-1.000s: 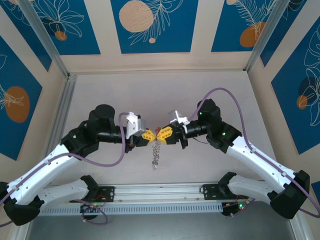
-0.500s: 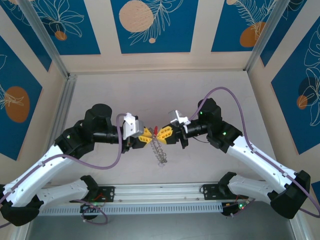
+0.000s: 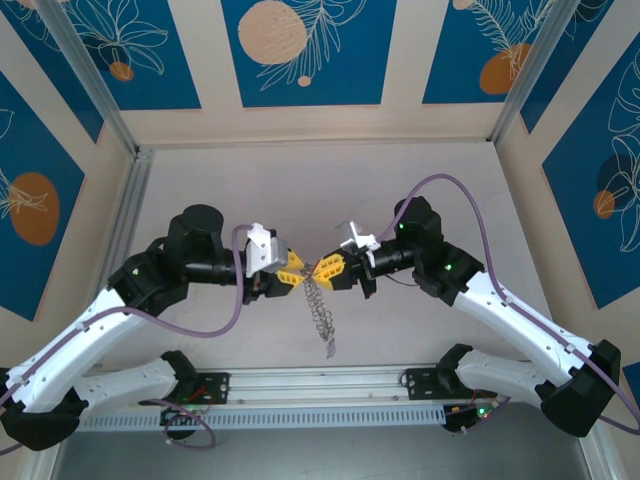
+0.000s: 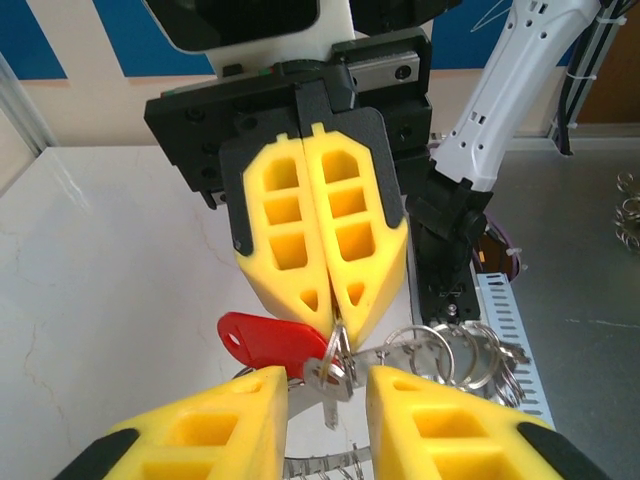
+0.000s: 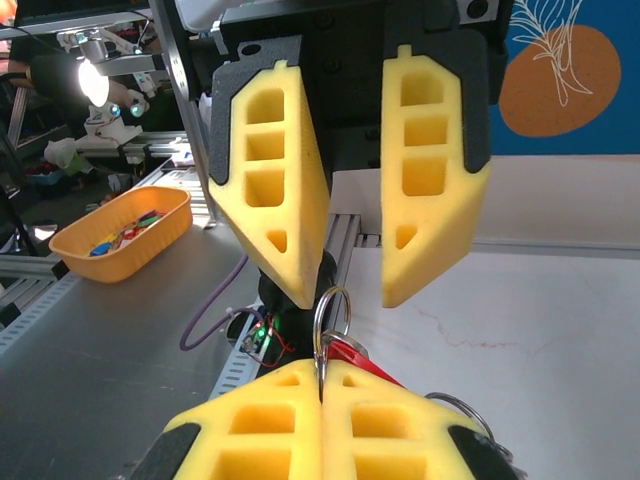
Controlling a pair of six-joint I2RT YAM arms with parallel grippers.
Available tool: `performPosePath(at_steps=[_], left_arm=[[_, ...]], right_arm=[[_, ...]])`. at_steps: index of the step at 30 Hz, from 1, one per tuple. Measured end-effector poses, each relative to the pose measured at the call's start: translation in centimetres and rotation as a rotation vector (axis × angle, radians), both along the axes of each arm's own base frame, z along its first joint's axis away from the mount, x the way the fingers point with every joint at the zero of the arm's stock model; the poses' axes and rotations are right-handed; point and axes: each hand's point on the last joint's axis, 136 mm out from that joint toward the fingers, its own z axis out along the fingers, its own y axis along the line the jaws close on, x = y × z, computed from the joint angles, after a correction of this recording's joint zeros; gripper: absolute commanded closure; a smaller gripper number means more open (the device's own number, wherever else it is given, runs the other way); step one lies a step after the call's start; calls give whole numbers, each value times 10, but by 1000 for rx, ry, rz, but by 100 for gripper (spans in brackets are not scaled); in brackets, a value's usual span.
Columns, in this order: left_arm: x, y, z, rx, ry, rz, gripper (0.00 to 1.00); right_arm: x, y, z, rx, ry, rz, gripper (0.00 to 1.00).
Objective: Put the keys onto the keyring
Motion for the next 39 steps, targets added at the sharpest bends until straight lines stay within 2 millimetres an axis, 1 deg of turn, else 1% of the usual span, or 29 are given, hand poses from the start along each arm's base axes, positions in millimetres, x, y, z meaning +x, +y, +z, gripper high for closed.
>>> performPosePath(at_steps=[3, 6, 7, 9, 10, 22, 29, 34, 39], left_arm=[[1, -2, 0, 4, -9, -7, 72], [2, -5, -1, 10, -12, -13, 76], [3, -6, -2, 13, -10, -16, 80], [3, -7, -4, 21, -11, -22, 96], [2, -8, -6, 28, -9, -27, 100], [-6, -6, -7, 55, -15, -43, 100], [-11, -5, -4, 78, -117, -19, 100], [-8, -8, -5, 108, -198, 19, 100], [-5, -5, -2, 114, -255, 55, 100]], right_arm=[[0, 1, -2, -5, 6, 2, 100], [1, 2, -4, -15, 14, 2, 100], [1, 2, -4, -16, 15, 2, 100], [0, 2, -3, -14, 10, 4, 100], [0, 2, -3, -16, 13, 4, 100], [0, 1, -3, -19, 21, 5, 100], [0, -1, 1, -13, 62, 12, 100], [2, -3, 1, -19, 100, 4, 100], [5, -3, 4, -13, 109, -6, 100]])
